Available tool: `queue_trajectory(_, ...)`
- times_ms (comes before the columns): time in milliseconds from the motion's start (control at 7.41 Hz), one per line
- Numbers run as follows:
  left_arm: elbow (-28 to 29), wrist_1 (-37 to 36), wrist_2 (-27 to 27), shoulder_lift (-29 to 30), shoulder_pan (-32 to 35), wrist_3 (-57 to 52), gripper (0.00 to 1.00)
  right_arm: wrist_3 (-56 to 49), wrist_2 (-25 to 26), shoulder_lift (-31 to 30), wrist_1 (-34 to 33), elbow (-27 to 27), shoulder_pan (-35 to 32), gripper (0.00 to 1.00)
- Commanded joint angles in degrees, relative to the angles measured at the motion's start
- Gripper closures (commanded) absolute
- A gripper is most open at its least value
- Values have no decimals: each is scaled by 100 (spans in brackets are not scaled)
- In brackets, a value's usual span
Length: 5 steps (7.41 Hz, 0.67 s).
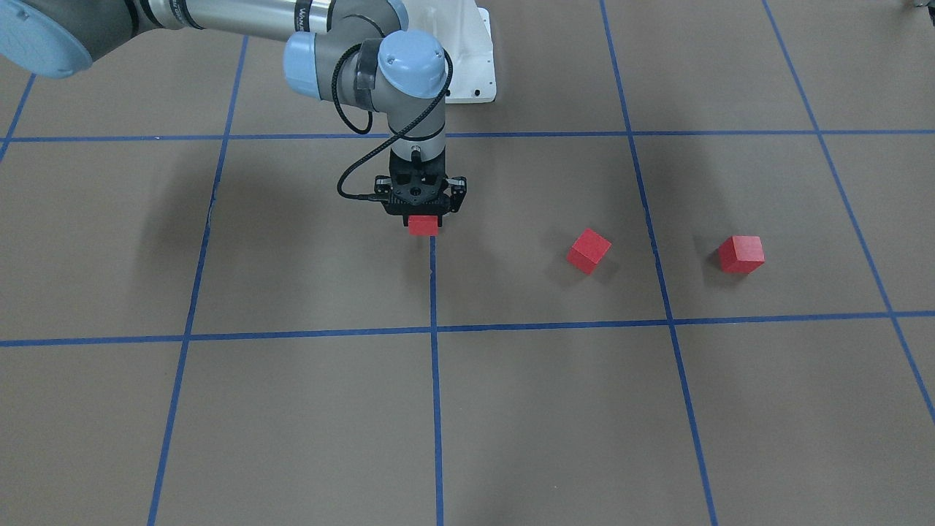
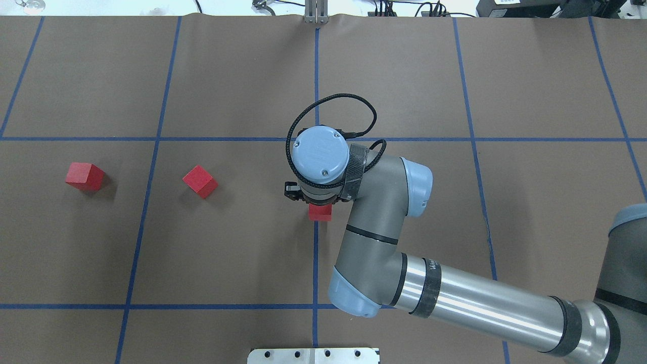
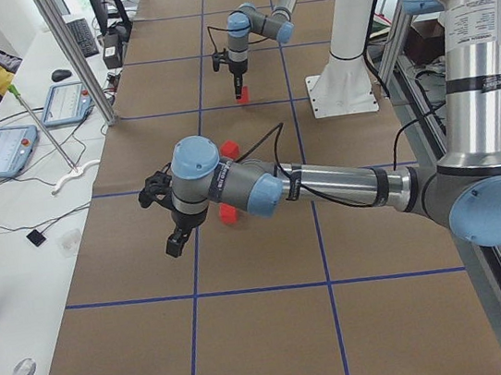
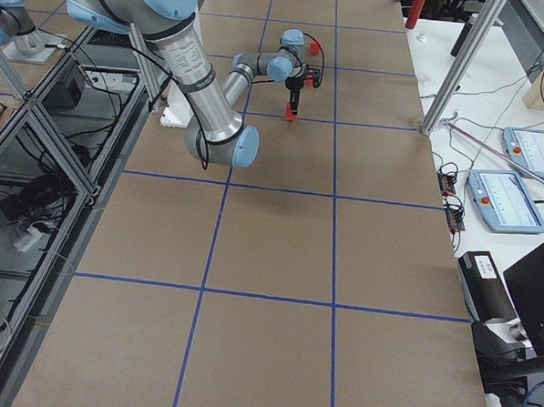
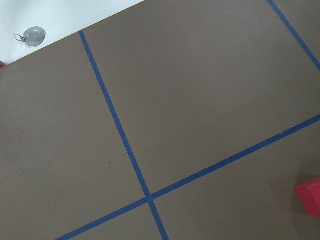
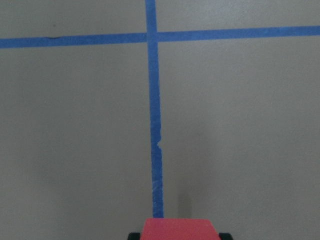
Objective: Form red blocks into L shape at center
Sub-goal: 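Carry the red cube with the right gripper to the table centre and lower it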
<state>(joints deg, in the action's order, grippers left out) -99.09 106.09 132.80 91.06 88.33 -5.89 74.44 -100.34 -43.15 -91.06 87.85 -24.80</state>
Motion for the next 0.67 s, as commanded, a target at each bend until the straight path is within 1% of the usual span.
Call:
queue_trajectory(0, 3, 0, 0, -9, 0, 0, 0, 9, 23, 87, 27, -92, 45, 76)
queue_trajectory(135, 21, 9, 0, -9, 0, -9, 0, 35, 23, 88, 35, -93, 54, 65)
queue_trajectory(405, 39, 61, 0, -44, 0, -9, 0, 27, 58, 79, 36, -119, 89, 55)
queue_trajectory(540, 47, 61, 0, -44, 0, -9, 0, 27, 84, 70, 44, -119, 116, 53)
